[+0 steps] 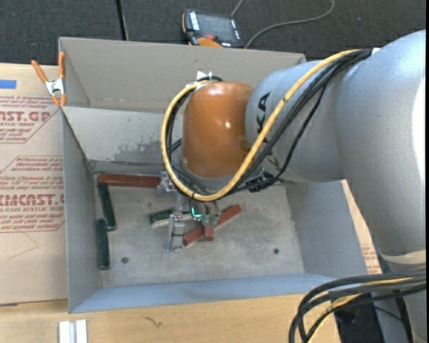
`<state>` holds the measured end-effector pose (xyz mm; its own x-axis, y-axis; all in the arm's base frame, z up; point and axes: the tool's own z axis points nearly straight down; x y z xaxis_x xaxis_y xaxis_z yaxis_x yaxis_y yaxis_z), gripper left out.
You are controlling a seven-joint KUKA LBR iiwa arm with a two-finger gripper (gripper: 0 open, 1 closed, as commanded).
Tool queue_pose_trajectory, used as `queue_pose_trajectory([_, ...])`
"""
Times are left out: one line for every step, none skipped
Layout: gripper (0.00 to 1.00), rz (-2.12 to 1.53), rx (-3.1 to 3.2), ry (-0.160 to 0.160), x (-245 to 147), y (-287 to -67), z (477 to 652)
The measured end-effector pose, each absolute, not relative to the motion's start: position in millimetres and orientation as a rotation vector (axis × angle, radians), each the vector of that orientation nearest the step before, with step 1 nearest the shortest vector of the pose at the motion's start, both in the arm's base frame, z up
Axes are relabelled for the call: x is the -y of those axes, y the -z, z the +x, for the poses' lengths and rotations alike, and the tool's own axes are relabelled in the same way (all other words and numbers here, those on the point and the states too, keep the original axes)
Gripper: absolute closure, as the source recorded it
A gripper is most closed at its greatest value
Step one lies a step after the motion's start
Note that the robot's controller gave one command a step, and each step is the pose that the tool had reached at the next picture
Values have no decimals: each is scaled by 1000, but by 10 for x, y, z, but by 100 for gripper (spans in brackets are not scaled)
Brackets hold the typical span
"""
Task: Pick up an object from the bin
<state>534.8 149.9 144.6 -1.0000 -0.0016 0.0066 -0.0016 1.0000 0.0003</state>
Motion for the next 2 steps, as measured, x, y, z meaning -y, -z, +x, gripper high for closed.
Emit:
queue_pose_trajectory([0,18,3136,-2,-1156,-649,5463])
queue_pose_trajectory([100,21,3142,2,-1177,-704,5481])
